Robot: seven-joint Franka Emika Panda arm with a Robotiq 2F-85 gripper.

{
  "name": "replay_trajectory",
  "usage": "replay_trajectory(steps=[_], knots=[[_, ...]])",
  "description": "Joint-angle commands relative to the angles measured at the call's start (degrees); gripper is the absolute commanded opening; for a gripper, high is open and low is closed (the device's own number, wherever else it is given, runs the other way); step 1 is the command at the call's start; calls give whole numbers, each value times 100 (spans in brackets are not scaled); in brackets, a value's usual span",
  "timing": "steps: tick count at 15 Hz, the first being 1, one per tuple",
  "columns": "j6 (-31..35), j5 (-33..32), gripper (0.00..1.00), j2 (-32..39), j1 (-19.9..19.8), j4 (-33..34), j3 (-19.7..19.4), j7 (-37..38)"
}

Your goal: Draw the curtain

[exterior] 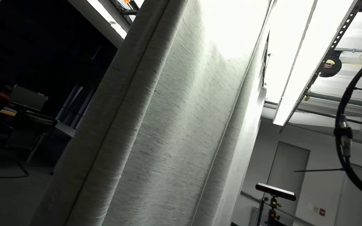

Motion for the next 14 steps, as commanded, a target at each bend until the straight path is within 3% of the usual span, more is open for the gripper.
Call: replay_trajectory(steps=[1,6,14], knots=[[-345,38,1,137,494,-486,268,45],[-338,-4,1,152,642,-464,421,59],[-697,-157,1,357,487,-263,643,503]])
